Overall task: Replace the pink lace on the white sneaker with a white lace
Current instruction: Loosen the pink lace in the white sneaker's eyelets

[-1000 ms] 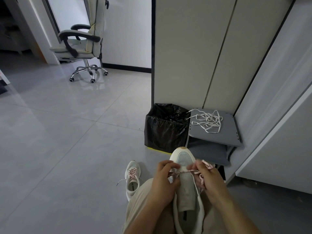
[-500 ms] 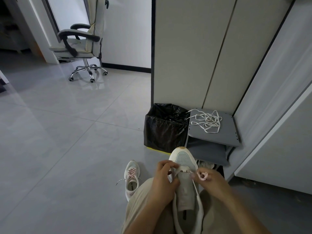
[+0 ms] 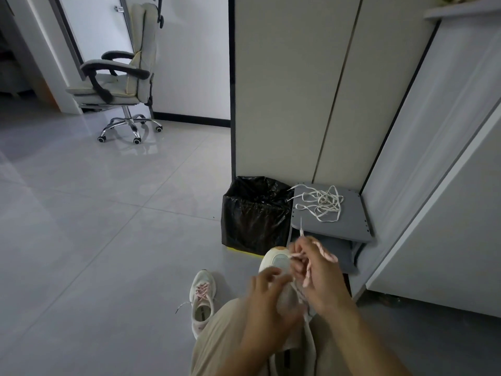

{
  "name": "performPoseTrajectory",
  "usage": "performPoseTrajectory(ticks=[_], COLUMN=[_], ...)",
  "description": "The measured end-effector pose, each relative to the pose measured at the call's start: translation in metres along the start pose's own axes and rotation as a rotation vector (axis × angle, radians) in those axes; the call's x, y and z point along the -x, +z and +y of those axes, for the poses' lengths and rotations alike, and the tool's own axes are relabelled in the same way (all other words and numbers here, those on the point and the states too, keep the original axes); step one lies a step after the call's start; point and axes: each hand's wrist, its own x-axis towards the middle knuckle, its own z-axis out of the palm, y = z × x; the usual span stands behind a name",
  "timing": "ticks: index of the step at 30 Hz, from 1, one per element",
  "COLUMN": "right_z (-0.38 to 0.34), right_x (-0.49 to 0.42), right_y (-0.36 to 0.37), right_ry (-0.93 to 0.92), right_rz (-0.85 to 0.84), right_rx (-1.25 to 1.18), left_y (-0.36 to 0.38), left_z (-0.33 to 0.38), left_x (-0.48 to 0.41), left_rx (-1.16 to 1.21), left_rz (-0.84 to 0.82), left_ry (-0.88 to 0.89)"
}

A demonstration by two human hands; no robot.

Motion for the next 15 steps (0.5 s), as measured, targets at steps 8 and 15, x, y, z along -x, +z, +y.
performPoseTrajectory(ticks=[8, 15], right_z=[-0.034, 0.021], right_x=[-0.021, -0.002], right_y=[-0.005, -0.004], right_ry=[-0.169, -0.055], right_rz=[0.101, -0.348], right_rx=[0.316, 0.803], left_y=[-0.034, -0.074], left_z=[0.020, 0.030], left_x=[-0.028, -0.068], left_rx=[0.655, 1.049], left_rz=[-0.010, 0.068], left_ry=[-0.398, -0.407])
